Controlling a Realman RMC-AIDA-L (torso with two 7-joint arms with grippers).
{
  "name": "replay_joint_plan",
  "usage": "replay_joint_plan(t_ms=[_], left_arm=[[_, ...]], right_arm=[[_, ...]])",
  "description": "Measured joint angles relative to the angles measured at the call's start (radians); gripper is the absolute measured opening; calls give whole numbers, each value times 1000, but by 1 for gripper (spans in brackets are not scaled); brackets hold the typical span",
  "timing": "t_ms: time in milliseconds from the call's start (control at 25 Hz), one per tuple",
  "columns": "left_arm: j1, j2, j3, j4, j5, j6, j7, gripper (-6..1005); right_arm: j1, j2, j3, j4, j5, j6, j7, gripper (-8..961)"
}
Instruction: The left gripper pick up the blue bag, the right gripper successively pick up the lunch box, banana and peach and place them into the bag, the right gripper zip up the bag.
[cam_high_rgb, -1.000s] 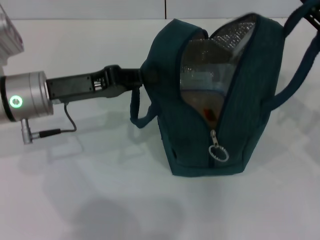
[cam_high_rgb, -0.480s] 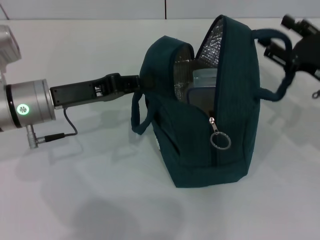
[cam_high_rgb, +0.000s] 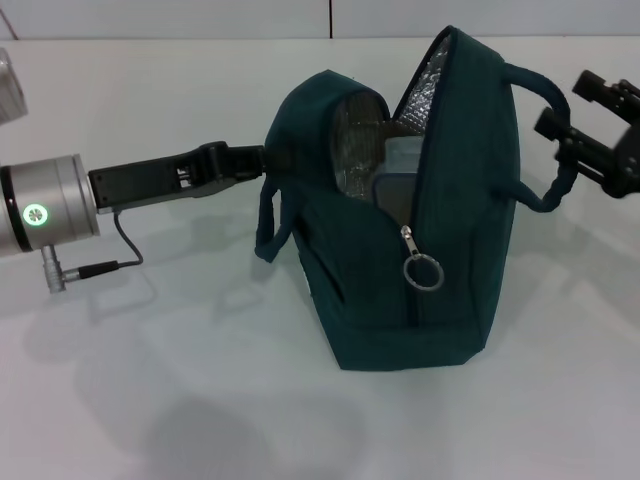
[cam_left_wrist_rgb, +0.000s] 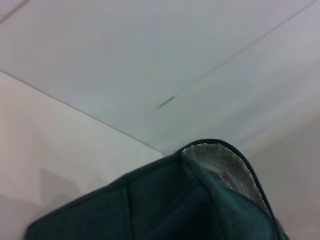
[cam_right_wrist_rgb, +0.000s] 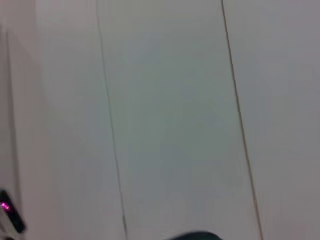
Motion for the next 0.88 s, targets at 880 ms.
replay_joint_plan(t_ms=[880], left_arm=[[14, -4, 0, 2, -32, -38, 11, 130]], right_arm=[[101, 42, -59, 97, -394, -260, 86, 707]])
